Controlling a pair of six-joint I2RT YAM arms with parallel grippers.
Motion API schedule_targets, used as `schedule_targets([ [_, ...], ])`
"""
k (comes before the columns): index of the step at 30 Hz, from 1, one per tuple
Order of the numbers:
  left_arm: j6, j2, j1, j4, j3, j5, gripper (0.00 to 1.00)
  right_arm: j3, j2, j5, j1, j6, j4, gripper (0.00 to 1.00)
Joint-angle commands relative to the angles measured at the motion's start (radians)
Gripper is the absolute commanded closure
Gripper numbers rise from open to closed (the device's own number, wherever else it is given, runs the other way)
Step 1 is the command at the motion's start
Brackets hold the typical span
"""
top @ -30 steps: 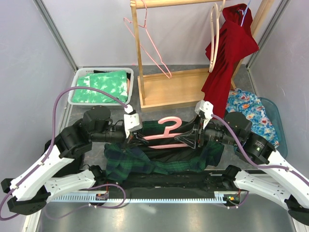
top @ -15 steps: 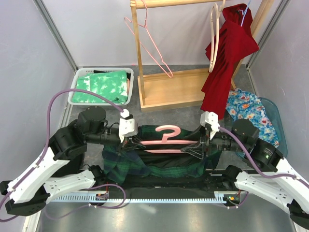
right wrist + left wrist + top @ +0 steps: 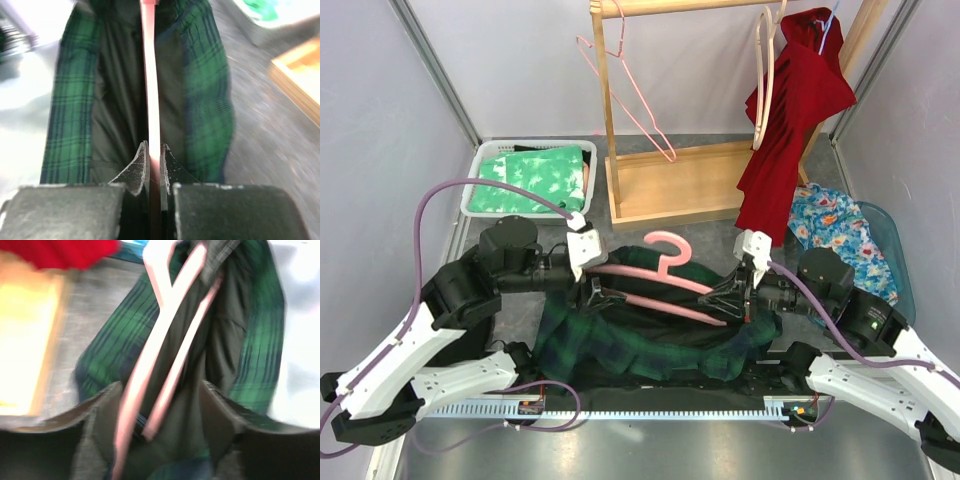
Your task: Place the skirt on the hanger
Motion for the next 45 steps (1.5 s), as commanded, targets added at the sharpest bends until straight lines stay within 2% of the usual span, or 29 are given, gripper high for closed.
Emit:
schedule_targets([
  [1,-0.097,0.013,-0.005,0.147,0.049,-0.345,0.04,0.039,0.018,0.278,-0.012,0.049,0.031,1.0],
  [3,-0.132,0.023,-0.005,0.164,0.047,-0.452,0.0,0.039,0.028,0.387,-0.012,0.077,0.033,1.0],
  [4,-0.14,0.024,-0.003,0.17,0.047,-0.551,0.01,0.036,0.036,0.419,-0.012,0.084,0.033,1.0],
  [7,-0.175,0.017,-0.003,0.2,0.038,-0.642,0.01,0.039,0.068,0.573,-0.012,0.118,0.043,1.0],
  [16,-0.211,-0.075,-0.005,0.269,-0.04,-0.683,0.01,0.168,0.248,0.99,-0.012,0.201,0.071,1.0],
  [22,-0.243,-0.108,-0.005,0.27,-0.057,-0.664,0.0,0.28,0.369,1.035,-0.01,0.167,0.175,1.0],
  [23,-0.246,-0.111,-0.003,0.269,-0.061,-0.663,0.0,0.329,0.389,1.097,-0.012,0.167,0.175,1.0],
  [30,-0.254,-0.145,-0.005,0.261,-0.074,-0.64,0.01,0.547,0.596,1.278,-0.015,0.095,0.218,1.0],
  [34,-0.254,-0.163,-0.003,0.253,-0.065,-0.634,0.0,0.651,0.677,1.325,-0.029,0.013,0.264,1.0],
  [39,-0.244,-0.194,-0.005,0.247,-0.055,-0.624,0.0,0.716,0.735,1.331,-0.059,-0.089,0.339,1.0],
  [45,-0.235,-0.207,-0.003,0.244,-0.049,-0.623,0.01,0.728,0.762,1.259,-0.099,-0.172,0.431,1.0],
])
